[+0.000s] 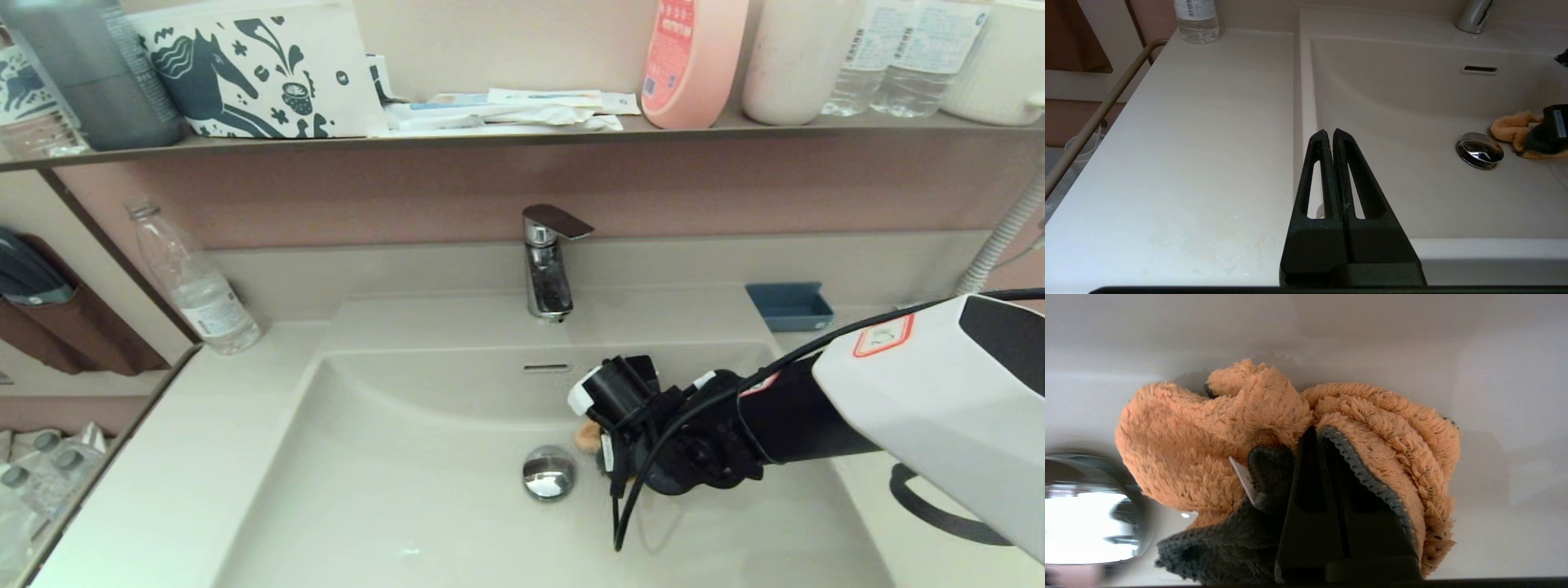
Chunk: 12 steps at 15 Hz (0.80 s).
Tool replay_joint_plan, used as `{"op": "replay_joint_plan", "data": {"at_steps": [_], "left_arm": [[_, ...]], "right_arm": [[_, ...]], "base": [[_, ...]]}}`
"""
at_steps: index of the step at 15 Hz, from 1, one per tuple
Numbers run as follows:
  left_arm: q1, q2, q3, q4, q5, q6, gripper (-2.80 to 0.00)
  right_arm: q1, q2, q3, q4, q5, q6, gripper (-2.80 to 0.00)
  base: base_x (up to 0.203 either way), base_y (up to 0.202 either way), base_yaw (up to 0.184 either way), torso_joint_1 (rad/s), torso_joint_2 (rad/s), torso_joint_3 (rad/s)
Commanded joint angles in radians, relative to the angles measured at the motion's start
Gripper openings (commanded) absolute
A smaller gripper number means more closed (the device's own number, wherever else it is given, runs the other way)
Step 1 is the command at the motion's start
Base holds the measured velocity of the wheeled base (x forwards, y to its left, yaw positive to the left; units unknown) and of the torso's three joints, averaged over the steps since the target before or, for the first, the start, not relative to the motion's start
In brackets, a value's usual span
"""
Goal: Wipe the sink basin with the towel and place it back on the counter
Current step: Wipe the sink
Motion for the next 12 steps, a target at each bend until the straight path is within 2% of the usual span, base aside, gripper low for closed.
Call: {"op": "replay_joint_plan", "data": {"at_steps": [1, 5, 9, 12], "left_arm": [[0.000, 0.002, 0.000, -0.001, 0.000, -0.001, -2.80], [0.000, 0.002, 0.000, -0.001, 0.000, -0.001, -2.80], [0.000, 0.002, 0.000, -0.001, 0.000, -0.001, -2.80], [0.000, 0.002, 0.000, -0.001, 0.000, -0.001, -2.80]], "right_arm": [[-0.017, -0.040, 0.036, 0.030, -0.004, 0.003, -2.80], [-0.042, -0.118, 0.101, 0.178, -0.003, 0.005, -2.80], [-0.047, -0.151, 0.107, 0.487, 0.010, 0.011, -2.80], [-0.009, -0.146, 0.121, 0.618, 0.085, 0.012, -2.80]], "base": [[0.000, 0.000, 0.000, 0.000, 0.00, 0.000], [0.000, 0.000, 0.000, 0.000, 0.00, 0.000], [0.000, 0.000, 0.000, 0.000, 0.00, 0.000], [0.000, 0.000, 0.000, 0.000, 0.00, 0.000]]}}
